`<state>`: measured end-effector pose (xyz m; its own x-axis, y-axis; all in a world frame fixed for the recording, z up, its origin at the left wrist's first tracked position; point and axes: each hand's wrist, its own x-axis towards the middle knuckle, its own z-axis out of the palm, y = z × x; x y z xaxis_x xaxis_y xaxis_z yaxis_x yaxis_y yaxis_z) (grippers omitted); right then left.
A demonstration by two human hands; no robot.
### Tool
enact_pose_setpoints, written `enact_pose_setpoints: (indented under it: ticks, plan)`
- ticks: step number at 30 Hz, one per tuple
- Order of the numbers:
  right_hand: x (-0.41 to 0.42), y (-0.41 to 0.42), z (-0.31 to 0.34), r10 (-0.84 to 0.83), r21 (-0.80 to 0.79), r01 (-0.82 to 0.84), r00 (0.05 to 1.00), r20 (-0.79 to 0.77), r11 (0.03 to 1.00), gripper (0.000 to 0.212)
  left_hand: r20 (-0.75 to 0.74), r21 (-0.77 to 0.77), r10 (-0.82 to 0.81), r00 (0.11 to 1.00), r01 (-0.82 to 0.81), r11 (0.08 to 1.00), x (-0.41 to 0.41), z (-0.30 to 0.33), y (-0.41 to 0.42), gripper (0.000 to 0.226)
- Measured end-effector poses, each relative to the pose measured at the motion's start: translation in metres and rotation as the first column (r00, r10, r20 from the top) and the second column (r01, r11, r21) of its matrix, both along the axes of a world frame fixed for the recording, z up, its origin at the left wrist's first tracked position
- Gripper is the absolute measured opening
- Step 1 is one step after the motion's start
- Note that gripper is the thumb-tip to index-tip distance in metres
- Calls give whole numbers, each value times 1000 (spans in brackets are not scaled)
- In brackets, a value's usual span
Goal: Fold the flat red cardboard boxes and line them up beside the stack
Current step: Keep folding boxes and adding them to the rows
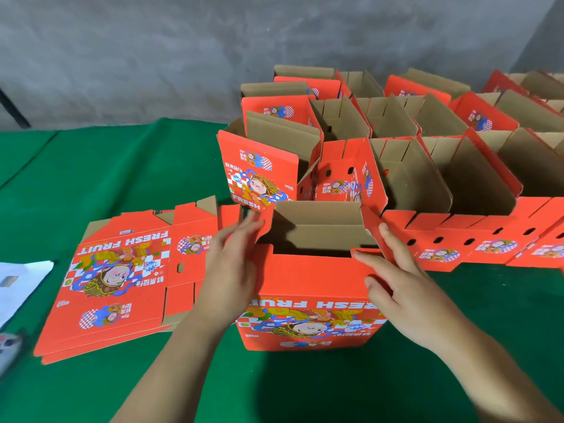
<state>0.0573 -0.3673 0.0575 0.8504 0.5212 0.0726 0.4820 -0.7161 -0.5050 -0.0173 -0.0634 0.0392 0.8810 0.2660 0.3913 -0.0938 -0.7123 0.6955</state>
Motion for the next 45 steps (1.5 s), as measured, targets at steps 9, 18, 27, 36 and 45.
enact_pose_setpoints:
  ticks: [9, 18, 27, 36, 45]
  plan:
    - [0, 2, -7, -21, 113, 25, 999, -41, 993, 66, -140, 115, -150, 979, 166, 979, 7, 22, 13, 58]
    - [11, 0, -15, 4, 235, 12, 998, -70, 972, 62, -148, -283, -236, 960, 187, 941, 39, 33, 7, 18]
    - [1, 1, -24, -35, 351, 45, 999, -36, 935, 60, -403, -193, -269, 875, 206, 959, 65, 50, 11, 40]
    - [0, -1, -24, -37, 343, 28, 999, 20, 939, 83, -462, -243, 64, 884, -196, 950, 88, 46, 4, 74]
    - [-8, -3, -24, 16, 252, -21, 1000, 20, 968, 71, -254, 70, -37, 967, 56, 996, 75, 29, 8, 80]
